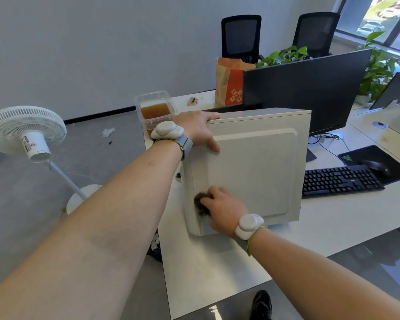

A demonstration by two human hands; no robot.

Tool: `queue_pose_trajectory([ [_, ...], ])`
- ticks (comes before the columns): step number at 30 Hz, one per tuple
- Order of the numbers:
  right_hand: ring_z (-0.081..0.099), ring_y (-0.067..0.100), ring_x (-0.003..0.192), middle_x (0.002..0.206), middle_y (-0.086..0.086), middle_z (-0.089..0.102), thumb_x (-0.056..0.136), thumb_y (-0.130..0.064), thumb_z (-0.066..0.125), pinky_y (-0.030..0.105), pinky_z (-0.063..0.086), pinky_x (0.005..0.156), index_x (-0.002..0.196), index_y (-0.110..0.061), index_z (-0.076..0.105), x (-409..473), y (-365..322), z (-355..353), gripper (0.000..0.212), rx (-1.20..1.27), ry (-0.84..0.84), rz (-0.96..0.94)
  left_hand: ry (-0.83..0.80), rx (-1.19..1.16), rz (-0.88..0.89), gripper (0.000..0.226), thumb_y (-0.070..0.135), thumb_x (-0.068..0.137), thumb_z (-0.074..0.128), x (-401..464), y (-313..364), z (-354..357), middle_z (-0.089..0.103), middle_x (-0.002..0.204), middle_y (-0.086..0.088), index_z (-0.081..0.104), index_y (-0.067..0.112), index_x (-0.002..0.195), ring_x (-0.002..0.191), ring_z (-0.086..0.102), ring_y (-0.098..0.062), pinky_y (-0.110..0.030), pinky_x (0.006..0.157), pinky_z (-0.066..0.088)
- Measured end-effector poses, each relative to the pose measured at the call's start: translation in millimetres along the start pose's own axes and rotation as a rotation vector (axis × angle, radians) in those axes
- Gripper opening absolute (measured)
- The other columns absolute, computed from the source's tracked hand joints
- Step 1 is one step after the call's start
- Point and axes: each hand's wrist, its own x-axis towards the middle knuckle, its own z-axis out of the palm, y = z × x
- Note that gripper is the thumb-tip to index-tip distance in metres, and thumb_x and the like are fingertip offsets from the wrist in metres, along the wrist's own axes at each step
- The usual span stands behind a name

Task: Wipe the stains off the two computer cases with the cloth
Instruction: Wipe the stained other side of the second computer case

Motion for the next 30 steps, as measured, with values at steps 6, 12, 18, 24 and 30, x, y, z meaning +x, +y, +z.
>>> queue_pose_trajectory([
  [6, 0.053, 0.034, 0.088, 0.12, 0.011, 0.054, 0.073, -0.01, 0.073, 0.04, 0.054, 0.053, 0.132, -0.019, 0.061, 7, 17, -5, 0.061, -0.091, 0.226, 0.009, -0.002, -0.007, -0.004, 0.102, 0.065, 0.052, 0.089, 0, 1, -2, 0.065, 0.131, 0.014, 0.045, 0.055, 0.144, 0.114, 0.062, -0.021, -0.035, 0.093, 0.054],
  [12, 0.055, 0.032, 0.105, 0.12, 0.008, 0.05, 0.093, -0.018, 0.057, 0.04, 0.052, 0.071, 0.11, -0.011, 0.069, -7, -10, 1, 0.022, -0.143, -0.483, -0.047, -0.012, -0.017, -0.003, 0.104, 0.068, 0.052, 0.088, 0, 0, -1, 0.064, 0.131, 0.015, 0.043, 0.056, 0.145, 0.114, 0.061, -0.021, -0.035, 0.091, 0.055],
  [18, 0.051, 0.031, 0.091, 0.118, 0.008, 0.053, 0.079, -0.015, 0.065, 0.036, 0.052, 0.056, 0.127, -0.017, 0.06, 17, -7, -9, 0.049, 0.079, 0.298, 0.026, -0.002, -0.012, -0.001, 0.102, 0.065, 0.054, 0.089, 1, 0, -2, 0.064, 0.133, 0.015, 0.043, 0.056, 0.145, 0.115, 0.061, -0.019, -0.029, 0.082, 0.047],
  [24, 0.055, 0.036, 0.096, 0.125, 0.011, 0.054, 0.086, -0.01, 0.063, 0.041, 0.053, 0.055, 0.132, -0.012, 0.059, -9, -14, 35, 0.047, -0.065, -0.027, -0.033, -0.001, -0.018, -0.004, 0.104, 0.064, 0.055, 0.09, -1, 2, -2, 0.063, 0.137, 0.014, 0.043, 0.054, 0.147, 0.118, 0.06, -0.021, -0.03, 0.087, 0.05],
  [30, 0.055, 0.033, 0.103, 0.115, 0.009, 0.052, 0.089, -0.016, 0.06, 0.038, 0.051, 0.069, 0.108, -0.009, 0.068, -15, -35, 25, 0.022, 0.077, -0.241, 0.015, -0.012, -0.027, -0.007, 0.1, 0.064, 0.056, 0.089, -1, 2, -1, 0.064, 0.129, 0.015, 0.044, 0.055, 0.145, 0.108, 0.059, -0.018, -0.029, 0.079, 0.046],
])
